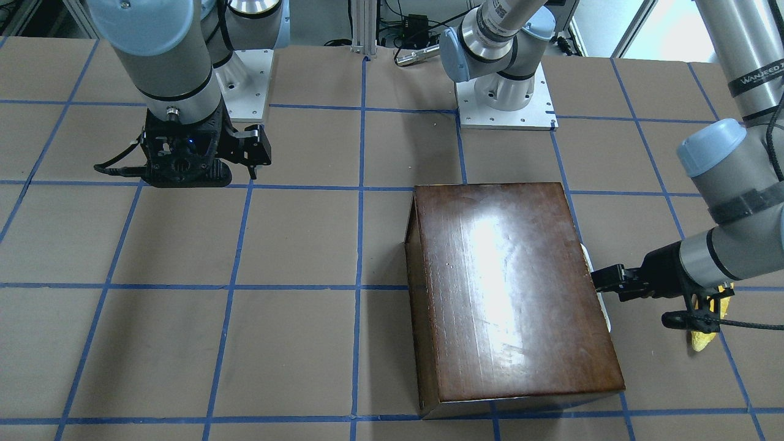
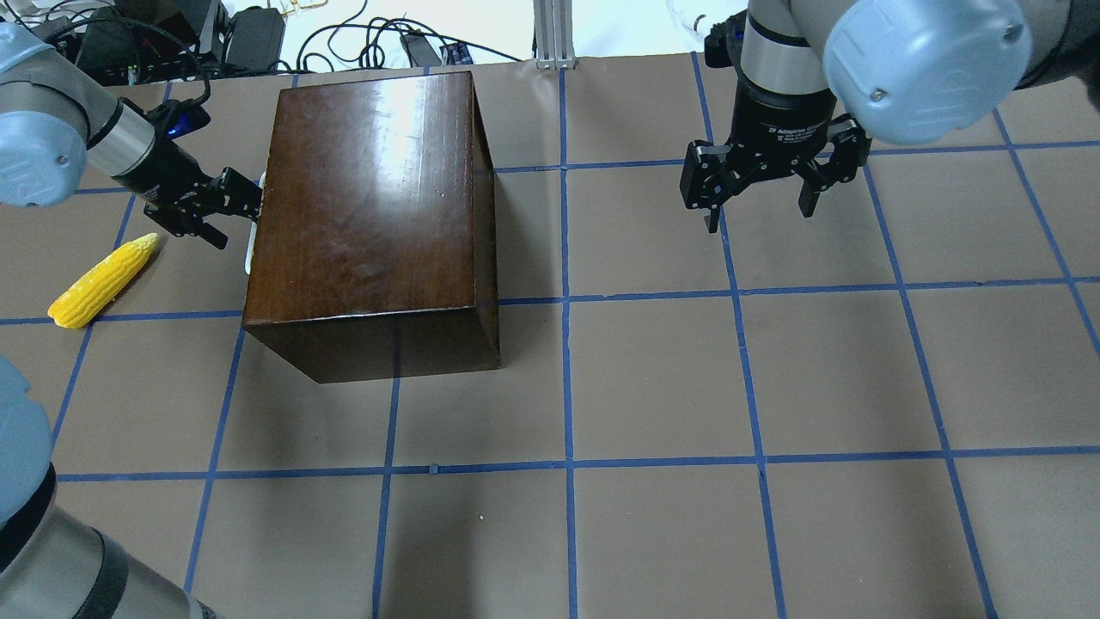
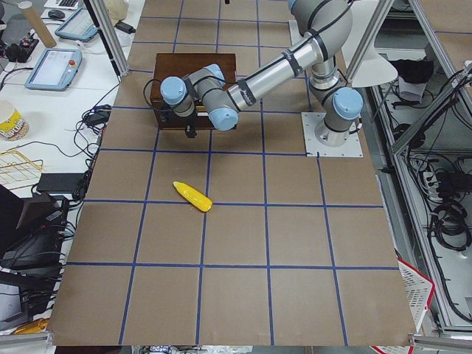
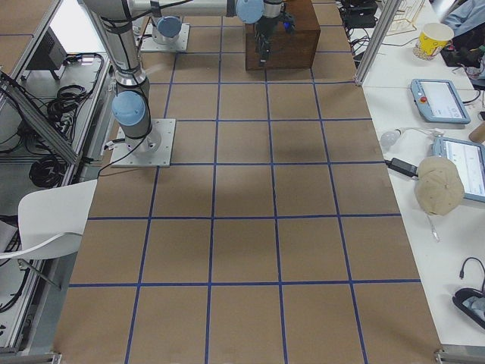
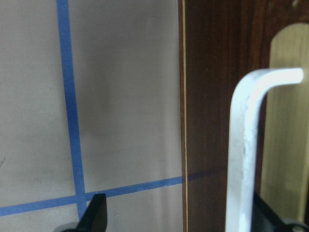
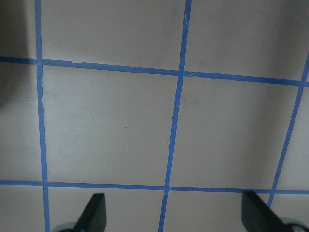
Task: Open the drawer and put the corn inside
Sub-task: 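Lower the left gripper and grasp the white drawer handle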
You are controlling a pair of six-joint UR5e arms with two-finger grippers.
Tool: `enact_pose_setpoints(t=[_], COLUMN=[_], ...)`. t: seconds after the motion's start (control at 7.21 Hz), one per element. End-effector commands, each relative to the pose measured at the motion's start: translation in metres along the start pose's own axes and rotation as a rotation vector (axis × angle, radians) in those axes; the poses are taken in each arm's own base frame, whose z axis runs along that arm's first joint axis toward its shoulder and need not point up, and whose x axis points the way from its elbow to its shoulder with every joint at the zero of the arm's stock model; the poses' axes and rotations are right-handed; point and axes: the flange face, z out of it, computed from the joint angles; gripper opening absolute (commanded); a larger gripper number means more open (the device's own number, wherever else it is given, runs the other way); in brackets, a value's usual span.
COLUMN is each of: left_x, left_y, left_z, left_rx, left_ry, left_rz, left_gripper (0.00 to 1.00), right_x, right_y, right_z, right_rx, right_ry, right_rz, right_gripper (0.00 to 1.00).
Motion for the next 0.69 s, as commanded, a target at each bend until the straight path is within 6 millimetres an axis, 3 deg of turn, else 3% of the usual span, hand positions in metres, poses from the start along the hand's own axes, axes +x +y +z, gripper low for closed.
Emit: enact_pose_setpoints(t=[0.0,0.55], left_x=[-0.001,-0.0075], left_y=[-0.0014,-0.0024], left_z=[-0.0013,-0.0014], left_rx=[0.002,0.004], left_ry=[-0.003,-0.009], left_rz=[0.0,0.022], left_gripper=[1.0,1.0], right_x=[0.0,0.0], right_y=[0.0,0.0], right_z=[0.0,0.0], right_rx=[0.0,0.0], right_ry=[0.0,0.0], right_rz=[0.0,0.0], right_gripper=[1.0,1.0])
